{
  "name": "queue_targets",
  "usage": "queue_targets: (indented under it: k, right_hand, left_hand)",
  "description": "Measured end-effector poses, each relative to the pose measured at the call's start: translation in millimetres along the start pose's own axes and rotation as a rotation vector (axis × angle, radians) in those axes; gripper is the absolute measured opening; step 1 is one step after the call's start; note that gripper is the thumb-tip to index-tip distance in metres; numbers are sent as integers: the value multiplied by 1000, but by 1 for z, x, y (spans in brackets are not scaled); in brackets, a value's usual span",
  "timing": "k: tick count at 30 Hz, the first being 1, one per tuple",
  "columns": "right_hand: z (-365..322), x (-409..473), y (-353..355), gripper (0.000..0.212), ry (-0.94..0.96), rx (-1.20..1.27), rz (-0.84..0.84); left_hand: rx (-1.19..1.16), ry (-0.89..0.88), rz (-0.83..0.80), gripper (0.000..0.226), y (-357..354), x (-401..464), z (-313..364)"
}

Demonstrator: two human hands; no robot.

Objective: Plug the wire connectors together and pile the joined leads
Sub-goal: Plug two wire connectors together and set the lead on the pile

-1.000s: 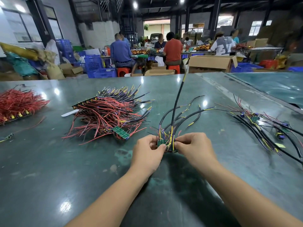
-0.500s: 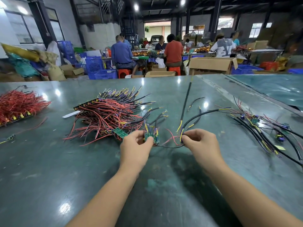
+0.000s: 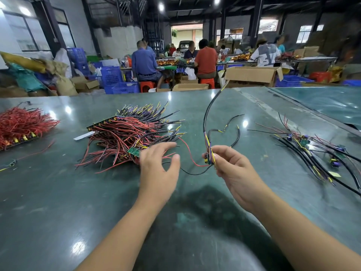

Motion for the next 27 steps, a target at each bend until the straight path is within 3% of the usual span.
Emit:
queue_targets:
  k: [2,5,8,11,15,17,22,27]
  right_hand:
    - [-2,-2,-5,11,36,-52,-46]
    - [-4,-5,-14,16,86,-152,-113]
    - [0,-7,-21,24,69,-273,-156]
    - [4,-5,-18,32,14,-335,-132]
    - [7,-4,-13,7,20,-458,-58]
    - [6,-3,-11,9,61,-477,-15]
    - [1,-1,1,13,91,-223,97]
    - [8,0,5,30,22,-11,147]
  left_hand:
    - [-297,120,-170,12,-18,-5,3]
    - [-460,179,-293,21,-30,-8,3]
    - [-578,234,-355,7,-33,-11,-1]
    - [-495,215,-341,18,-33,-10,-7]
    - [-416,143,-361,24,-32,-9,-3]
    - [-401,164,-336,21,-32,-9,-4]
    - [-594,430,-184,14,-29,-9,-23]
    - [-852,579,-69,16,-27,-8,-32]
Point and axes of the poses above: each hand's wrist, its own x-axis towards the middle knuckle, its own y-axis out of the back of the hand, z = x × y, the point moved 8 cm from there along x, towards the middle knuckle, and after that the axes turned 3 degrees about -x, right-handed, at the moved point
